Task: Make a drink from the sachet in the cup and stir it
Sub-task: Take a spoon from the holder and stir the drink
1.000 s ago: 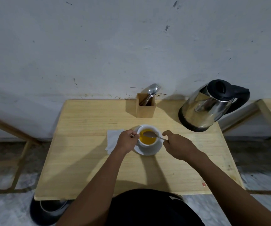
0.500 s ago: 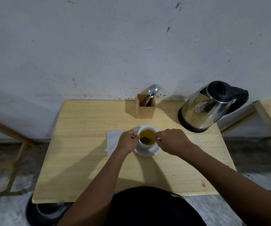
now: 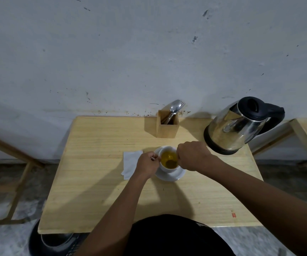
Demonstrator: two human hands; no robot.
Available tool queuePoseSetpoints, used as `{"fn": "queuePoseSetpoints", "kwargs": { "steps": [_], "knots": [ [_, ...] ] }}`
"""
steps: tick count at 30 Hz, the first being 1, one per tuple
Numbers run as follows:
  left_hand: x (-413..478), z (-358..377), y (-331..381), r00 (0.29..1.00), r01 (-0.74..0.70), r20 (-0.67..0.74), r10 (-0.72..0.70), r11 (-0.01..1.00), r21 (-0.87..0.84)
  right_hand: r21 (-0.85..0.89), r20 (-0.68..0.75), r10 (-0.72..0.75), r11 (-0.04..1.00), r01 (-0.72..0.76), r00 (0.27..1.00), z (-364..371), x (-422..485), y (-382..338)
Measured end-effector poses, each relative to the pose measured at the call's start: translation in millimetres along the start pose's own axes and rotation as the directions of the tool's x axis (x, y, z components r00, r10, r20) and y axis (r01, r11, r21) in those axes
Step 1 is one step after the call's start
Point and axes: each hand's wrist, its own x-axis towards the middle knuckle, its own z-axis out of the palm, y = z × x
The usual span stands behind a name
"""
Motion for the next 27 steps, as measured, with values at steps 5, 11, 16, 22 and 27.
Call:
{"fn": "queuePoseSetpoints", "kwargs": {
  "steps": [5, 11, 16, 22, 27],
  "knots": [
    [1.0, -0.3, 0.4, 1.000, 0.010, 0.002, -0.010, 1.000, 0.016, 0.028, -0.050, 0.020, 0.999, -0.019, 0.999, -0.6, 2.2, -6.4],
    [2.2, 0.5, -0.4, 1.000, 0.013, -0.009, -0.013, 1.000, -0.006, -0.045, -0.031, 0.054, 0.997, -0.056, 0.998, -7.9, 3.3, 5.4],
    [1.7, -0.1, 0.0, 1.000, -0.003, -0.005, 0.004, 1.000, 0.021, 0.007, 0.015, 0.012, 1.000, -0.012, 1.000, -6.7, 4.2, 2.9],
    [1.2, -0.2, 0.1, 1.000, -0.005, -0.009, 0.006, 1.000, 0.023, -0.015, -0.055, 0.027, 0.999, -0.028, 0.998, -3.8, 8.2, -2.8],
    [0.9, 0.1, -0.2, 1.000, -0.008, -0.012, 0.008, 1.000, 0.025, -0.080, -0.017, 0.016, 0.997, -0.017, 1.000, -11.1, 5.2, 2.4]
  ]
}}
